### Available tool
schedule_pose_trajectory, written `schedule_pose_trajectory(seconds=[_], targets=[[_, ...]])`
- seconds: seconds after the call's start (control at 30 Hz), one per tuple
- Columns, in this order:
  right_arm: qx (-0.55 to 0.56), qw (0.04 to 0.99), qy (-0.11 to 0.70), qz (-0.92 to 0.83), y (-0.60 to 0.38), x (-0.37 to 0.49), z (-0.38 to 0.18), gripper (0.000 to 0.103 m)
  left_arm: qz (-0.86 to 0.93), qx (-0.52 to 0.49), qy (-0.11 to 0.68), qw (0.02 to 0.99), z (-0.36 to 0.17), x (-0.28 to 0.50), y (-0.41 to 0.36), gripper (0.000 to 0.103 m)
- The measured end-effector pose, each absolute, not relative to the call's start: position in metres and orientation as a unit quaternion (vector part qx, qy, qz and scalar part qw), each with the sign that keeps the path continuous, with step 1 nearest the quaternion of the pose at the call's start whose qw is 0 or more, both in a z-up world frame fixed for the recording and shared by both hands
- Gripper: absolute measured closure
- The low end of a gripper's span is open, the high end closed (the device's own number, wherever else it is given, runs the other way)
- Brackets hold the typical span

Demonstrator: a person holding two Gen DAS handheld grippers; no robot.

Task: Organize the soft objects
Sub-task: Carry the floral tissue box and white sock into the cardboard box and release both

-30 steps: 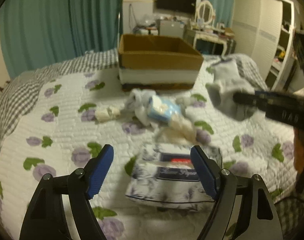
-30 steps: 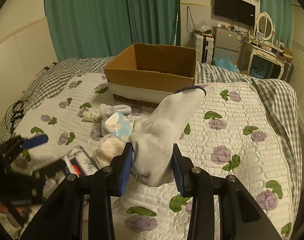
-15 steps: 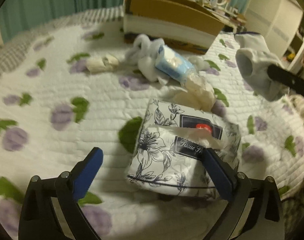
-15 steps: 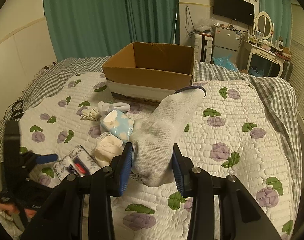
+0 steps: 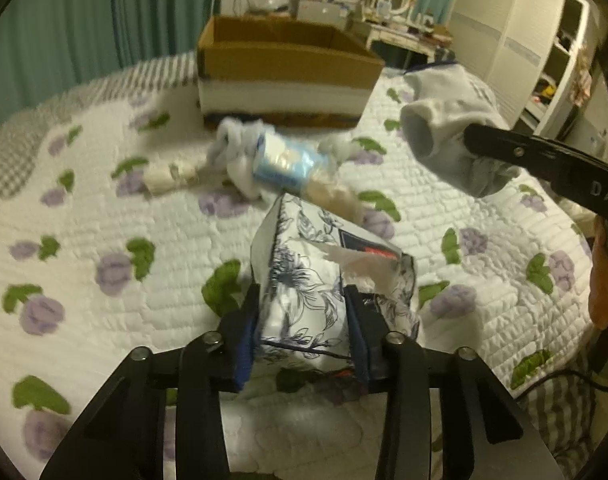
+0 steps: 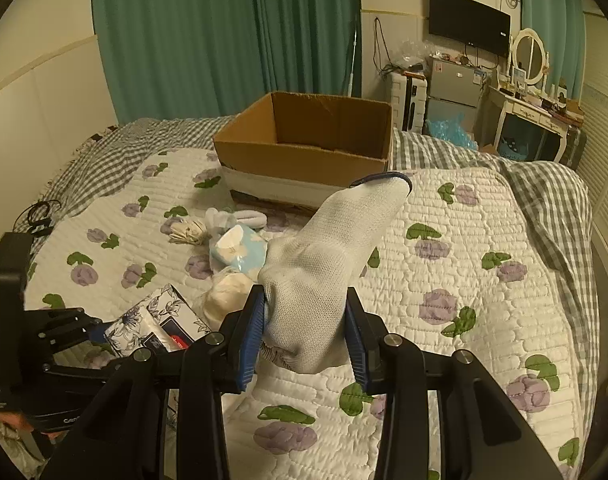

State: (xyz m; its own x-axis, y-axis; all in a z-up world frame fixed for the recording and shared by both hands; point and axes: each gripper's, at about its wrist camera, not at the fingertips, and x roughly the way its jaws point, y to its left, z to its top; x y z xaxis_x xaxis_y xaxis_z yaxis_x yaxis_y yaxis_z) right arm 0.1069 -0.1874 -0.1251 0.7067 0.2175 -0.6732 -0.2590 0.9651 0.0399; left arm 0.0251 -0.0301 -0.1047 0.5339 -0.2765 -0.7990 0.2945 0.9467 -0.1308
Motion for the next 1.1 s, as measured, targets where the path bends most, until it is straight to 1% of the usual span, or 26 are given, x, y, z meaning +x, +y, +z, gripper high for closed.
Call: schedule_pose_trajectory(seconds=[0.17,0.3,0.47,0.6,0.73,0.8,0.9,1.1], targets=[[-0.031,0.928,0.347,0.131,-0.190,0.105,-0.112,0.066,-0.141,0.053,0.406,0.901,-0.070,0.024,-0.037,0.067],[-0.041,0.933,0.330,0.134,-0.189,0.111,-0.093,0.066,-0.126,0.056,0.366,0.920,-0.035,0.031,-0.032,0.067],[-0.047,0.942,0.302,0.141,-0.187,0.129,-0.063,0.066,-0.108,0.070,0.318,0.939,0.010,0.056,-0.031,0.067],[-0.058,0.949,0.278,0.139,-0.186,0.151,-0.038,0.066,-0.102,0.061,0.296,0.948,0.033,0.086,-0.028,0.067],[-0.076,0.954,0.260,0.133,-0.180,0.182,-0.021,0.065,-0.088,0.050,0.290,0.952,0.041,0.127,-0.025,0.067],[-0.096,0.955,0.254,0.119,-0.175,0.201,-0.015,0.065,-0.084,0.032,0.299,0.950,0.039,0.153,-0.022,0.067],[-0.098,0.955,0.252,0.122,-0.174,0.228,-0.009,0.065,-0.076,0.043,0.302,0.949,0.031,0.183,-0.026,0.066],[-0.108,0.950,0.267,0.124,-0.168,0.292,-0.026,0.065,-0.068,0.057,0.316,0.945,0.006,0.240,-0.033,0.066]])
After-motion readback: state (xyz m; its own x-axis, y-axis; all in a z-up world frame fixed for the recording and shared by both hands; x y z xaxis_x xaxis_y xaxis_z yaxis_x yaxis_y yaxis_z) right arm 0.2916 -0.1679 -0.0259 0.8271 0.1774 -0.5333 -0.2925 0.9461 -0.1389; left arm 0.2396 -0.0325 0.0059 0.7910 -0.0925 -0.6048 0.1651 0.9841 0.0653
